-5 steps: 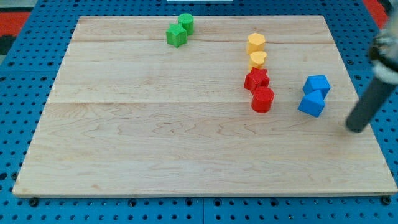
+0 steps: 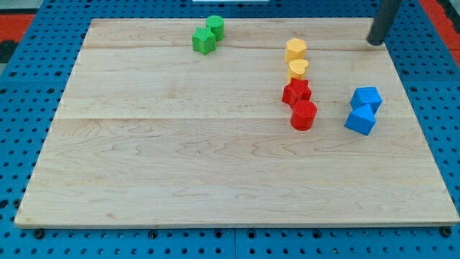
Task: Push the hexagon to the center of the board
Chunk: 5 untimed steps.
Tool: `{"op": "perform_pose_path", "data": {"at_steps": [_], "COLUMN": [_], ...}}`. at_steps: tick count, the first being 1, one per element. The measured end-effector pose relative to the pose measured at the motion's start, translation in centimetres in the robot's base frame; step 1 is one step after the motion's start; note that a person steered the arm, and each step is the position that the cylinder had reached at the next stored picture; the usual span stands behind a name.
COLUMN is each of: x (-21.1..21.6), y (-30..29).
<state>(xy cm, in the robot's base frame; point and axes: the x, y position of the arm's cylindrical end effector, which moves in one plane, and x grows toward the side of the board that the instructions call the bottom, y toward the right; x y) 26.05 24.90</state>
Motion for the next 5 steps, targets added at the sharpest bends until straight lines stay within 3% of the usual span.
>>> {"op": "perform_pose_path", "data": {"at_steps": [3, 4, 5], "x": [4.0, 0.6, 1.2], "y": [-17.4, -19.9, -21.5]}}
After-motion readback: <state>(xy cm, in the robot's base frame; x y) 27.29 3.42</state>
